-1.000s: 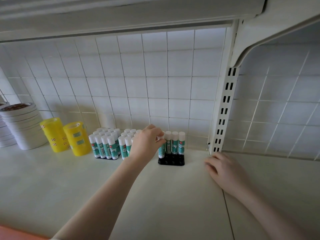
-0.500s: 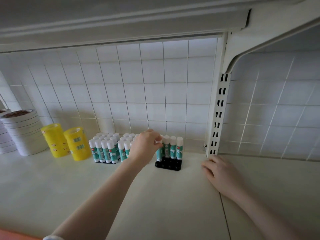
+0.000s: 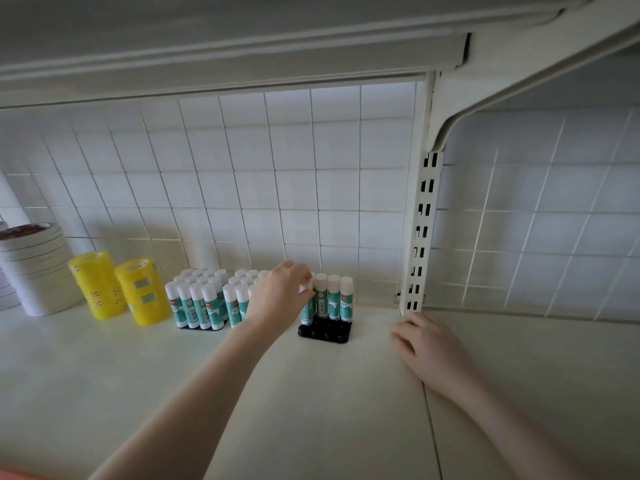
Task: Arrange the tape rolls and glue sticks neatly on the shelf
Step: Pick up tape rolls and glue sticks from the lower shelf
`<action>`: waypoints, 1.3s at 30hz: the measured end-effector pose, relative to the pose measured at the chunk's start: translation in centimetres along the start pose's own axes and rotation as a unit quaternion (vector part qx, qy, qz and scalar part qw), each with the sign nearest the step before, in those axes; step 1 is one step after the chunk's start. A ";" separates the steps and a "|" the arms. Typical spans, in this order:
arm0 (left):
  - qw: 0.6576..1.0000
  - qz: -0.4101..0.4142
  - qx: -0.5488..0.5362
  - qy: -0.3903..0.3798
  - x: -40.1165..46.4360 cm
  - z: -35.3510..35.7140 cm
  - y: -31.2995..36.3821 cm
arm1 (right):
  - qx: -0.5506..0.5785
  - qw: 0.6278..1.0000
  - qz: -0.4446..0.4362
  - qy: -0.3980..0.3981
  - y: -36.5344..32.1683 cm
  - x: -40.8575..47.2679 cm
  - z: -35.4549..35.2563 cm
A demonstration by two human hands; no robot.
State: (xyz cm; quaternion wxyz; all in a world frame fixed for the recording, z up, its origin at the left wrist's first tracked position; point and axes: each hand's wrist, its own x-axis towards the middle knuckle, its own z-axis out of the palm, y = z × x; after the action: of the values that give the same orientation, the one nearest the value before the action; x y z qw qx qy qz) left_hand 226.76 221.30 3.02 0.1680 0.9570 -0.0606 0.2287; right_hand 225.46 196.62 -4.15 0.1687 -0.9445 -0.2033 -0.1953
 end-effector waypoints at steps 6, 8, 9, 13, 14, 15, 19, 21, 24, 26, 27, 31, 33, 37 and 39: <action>1.000 -0.022 -0.007 0.006 -0.1 -0.2 0.6 | -0.003 1.000 0.003 -0.020 -0.3 -0.1 -0.6; 1.000 -0.026 -0.006 0.009 -0.2 -0.2 0.8 | -0.009 0.999 0.003 -0.030 -0.5 0.0 -0.8; 1.000 -0.028 -0.004 0.009 -0.2 -0.3 0.9 | -0.012 0.999 0.005 -0.035 -0.6 -0.1 -1.0; 0.999 -0.034 0.009 0.005 -0.3 -0.4 1.1 | -0.017 0.998 0.011 -0.059 -0.7 0.0 -1.4; 0.999 -0.034 0.012 0.004 -0.4 -0.4 1.1 | -0.024 0.997 0.010 -0.072 -0.8 0.0 -1.6; 0.999 -0.034 0.018 0.003 -0.4 -0.5 1.2 | -0.030 0.996 0.010 -0.084 -1.0 0.1 -1.9; 0.999 -0.020 0.044 0.014 -1.3 -0.6 1.7 | -0.041 0.992 0.020 -0.115 -1.0 0.6 -2.9; 0.998 -0.011 0.047 0.039 -2.2 -0.6 2.0 | -0.058 0.992 0.016 -0.111 -0.7 0.4 -3.4; 0.997 -0.017 0.050 0.054 -4.3 -0.7 2.6 | -0.089 0.991 0.022 -0.093 -0.2 -1.0 -4.5; 0.997 -0.020 0.050 0.049 -5.9 -0.6 3.0 | -0.104 0.990 0.042 -0.090 0.1 -2.8 -5.4; 0.998 -0.017 0.049 0.042 -6.8 -0.5 3.2 | -0.111 0.989 0.053 -0.086 0.3 -3.8 -5.8; 0.999 -0.002 0.035 -0.009 -9.5 0.0 3.8 | -0.131 0.983 0.115 -0.056 0.6 -8.5 -7.3; 0.999 0.006 0.021 -0.035 -10.5 0.3 4.7 | -0.144 0.977 0.151 -0.039 0.6 -11.1 -8.2; 0.996 0.037 -0.006 -0.081 -12.1 1.3 7.7 | -0.160 0.963 0.217 -0.020 0.8 -16.3 -10.9; 0.993 0.054 -0.018 -0.107 -12.7 1.8 9.8 | -0.171 0.956 0.238 -0.003 1.3 -18.6 -12.4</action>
State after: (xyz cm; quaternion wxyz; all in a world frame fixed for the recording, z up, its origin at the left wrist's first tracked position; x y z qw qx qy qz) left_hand 214.34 212.02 -1.44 0.1654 0.9681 -0.1342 0.1323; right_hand 206.71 184.72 -1.86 0.0454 -0.9808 0.0632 -0.1791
